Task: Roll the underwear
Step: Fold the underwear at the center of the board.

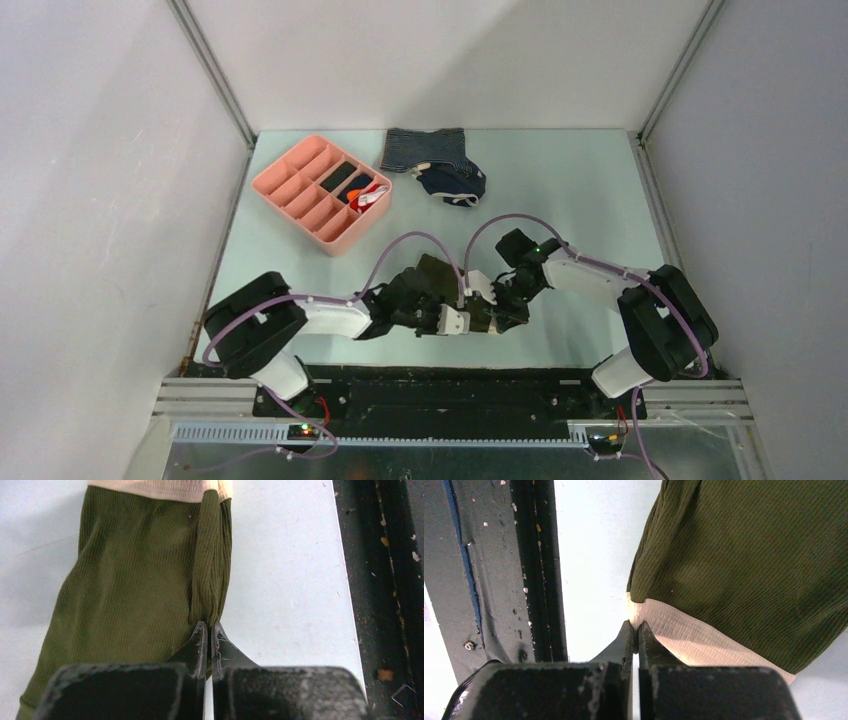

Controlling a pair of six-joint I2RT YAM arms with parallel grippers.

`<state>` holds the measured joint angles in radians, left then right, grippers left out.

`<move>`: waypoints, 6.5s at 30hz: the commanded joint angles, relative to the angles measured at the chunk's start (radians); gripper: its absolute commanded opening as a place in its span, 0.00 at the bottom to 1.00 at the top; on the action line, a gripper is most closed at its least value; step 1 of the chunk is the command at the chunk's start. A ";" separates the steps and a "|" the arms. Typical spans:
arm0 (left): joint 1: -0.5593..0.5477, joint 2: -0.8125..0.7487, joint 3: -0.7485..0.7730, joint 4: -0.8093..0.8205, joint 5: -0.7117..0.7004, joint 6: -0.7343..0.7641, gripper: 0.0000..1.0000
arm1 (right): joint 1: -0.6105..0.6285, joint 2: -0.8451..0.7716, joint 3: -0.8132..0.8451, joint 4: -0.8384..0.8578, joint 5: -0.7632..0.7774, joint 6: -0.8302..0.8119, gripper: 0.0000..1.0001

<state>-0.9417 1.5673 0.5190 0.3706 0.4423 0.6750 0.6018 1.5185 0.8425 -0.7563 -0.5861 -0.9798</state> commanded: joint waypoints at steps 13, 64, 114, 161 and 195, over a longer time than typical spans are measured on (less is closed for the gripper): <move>0.164 0.032 0.395 -0.647 0.146 0.042 0.00 | -0.208 0.055 0.170 -0.175 -0.177 0.080 0.00; 0.319 0.457 1.009 -1.119 0.369 -0.076 0.00 | -0.432 0.670 0.670 -0.669 -0.462 0.347 0.00; 0.315 0.741 1.376 -1.178 0.342 -0.242 0.02 | -0.645 0.797 0.473 -0.493 -0.526 0.642 0.00; 0.284 0.685 1.093 -0.563 0.373 -0.814 0.20 | -0.616 0.812 0.491 -0.435 -0.527 0.690 0.00; 0.285 0.708 1.068 -0.603 0.343 -0.748 0.18 | -0.697 -0.198 0.222 0.162 -0.178 0.638 0.93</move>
<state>-0.6590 2.2772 1.5730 -0.2070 0.7990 -0.1177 -0.1051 1.7908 1.2499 -0.9714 -0.8806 -0.2832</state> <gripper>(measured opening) 0.185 0.803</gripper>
